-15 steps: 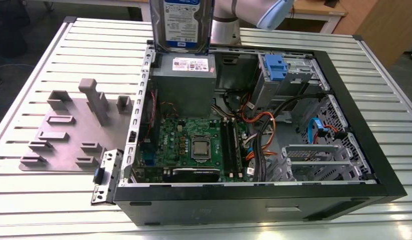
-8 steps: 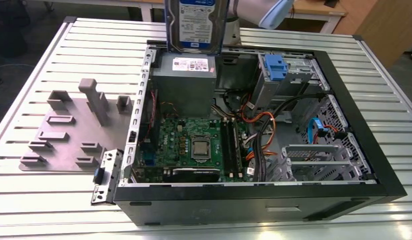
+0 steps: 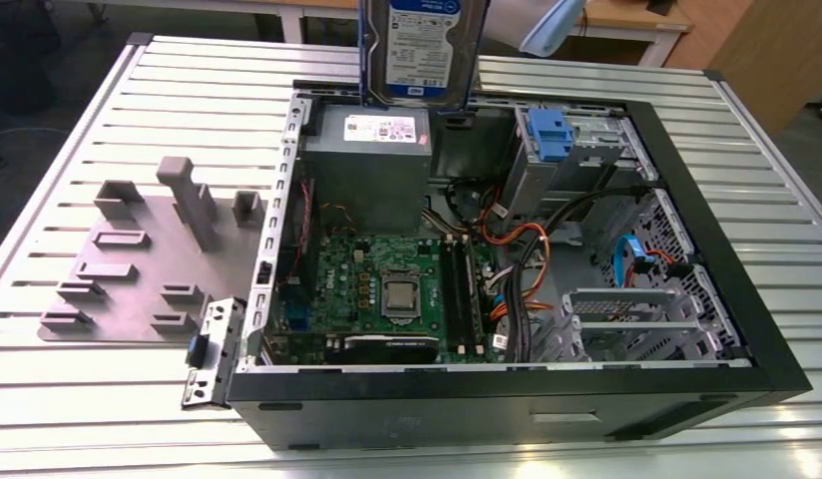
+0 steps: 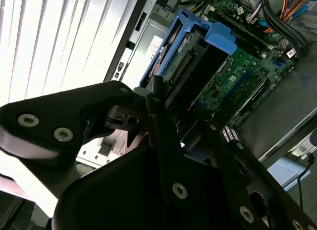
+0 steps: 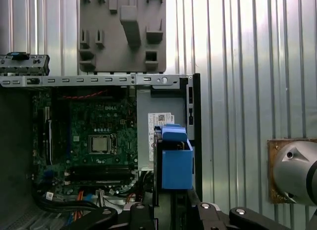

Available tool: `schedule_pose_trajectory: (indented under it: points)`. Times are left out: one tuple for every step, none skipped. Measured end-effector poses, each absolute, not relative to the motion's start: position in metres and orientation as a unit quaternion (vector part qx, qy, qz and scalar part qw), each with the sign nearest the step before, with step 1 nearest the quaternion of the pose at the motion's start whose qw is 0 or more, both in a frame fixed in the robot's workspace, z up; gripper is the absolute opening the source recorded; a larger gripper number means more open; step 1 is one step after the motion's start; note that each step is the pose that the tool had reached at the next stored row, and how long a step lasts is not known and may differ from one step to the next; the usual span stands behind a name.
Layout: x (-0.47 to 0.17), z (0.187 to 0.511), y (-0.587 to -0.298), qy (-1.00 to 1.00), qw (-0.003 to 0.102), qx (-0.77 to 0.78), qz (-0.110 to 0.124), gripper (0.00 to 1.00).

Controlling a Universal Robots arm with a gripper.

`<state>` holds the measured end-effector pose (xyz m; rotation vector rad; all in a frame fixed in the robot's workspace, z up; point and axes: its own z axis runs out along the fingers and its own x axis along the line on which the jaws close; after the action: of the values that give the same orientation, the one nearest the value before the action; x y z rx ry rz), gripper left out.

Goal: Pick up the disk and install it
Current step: 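Pick up the disk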

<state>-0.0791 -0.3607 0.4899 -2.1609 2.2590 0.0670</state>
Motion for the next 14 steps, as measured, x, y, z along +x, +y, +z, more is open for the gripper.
schedule_pose_trajectory:
  points:
    - [-0.0787, 0.4899, -0.3607, 0.722, 0.007, -0.691, 0.021, 0.35]
    - [-0.0786, 0.4898, -0.3607, 0.722, 0.007, -0.691, 0.021, 0.35]
    - [-0.0783, 0.4898, -0.3607, 0.722, 0.007, -0.691, 0.021, 0.35]
    - [-0.0781, 0.4898, -0.3606, 0.722, 0.007, -0.691, 0.021, 0.35]
    - [-0.0781, 0.4898, -0.3607, 0.722, 0.007, -0.691, 0.021, 0.35]
    - [-0.0781, 0.4898, -0.3607, 0.722, 0.007, -0.691, 0.021, 0.35]
    - [-0.0781, 0.4898, -0.3607, 0.722, 0.007, -0.691, 0.021, 0.35]
    - [-0.078, 0.4898, -0.3606, 0.722, 0.007, -0.691, 0.021, 0.35]
    - [-0.078, 0.4898, -0.3606, 0.722, 0.007, -0.691, 0.021, 0.35]
    - [-0.078, 0.4898, -0.3607, 0.722, 0.007, -0.691, 0.021, 0.35]
    - [-0.078, 0.4898, -0.3607, 0.722, 0.007, -0.691, 0.021, 0.35]
    - [-0.0779, 0.4898, -0.3607, 0.722, 0.007, -0.691, 0.021, 0.35]
    - [-0.0775, 0.4898, -0.3607, 0.722, 0.007, -0.691, 0.021, 0.35]
    - [-0.0768, 0.4898, -0.3606, 0.722, 0.007, -0.691, 0.021, 0.35]
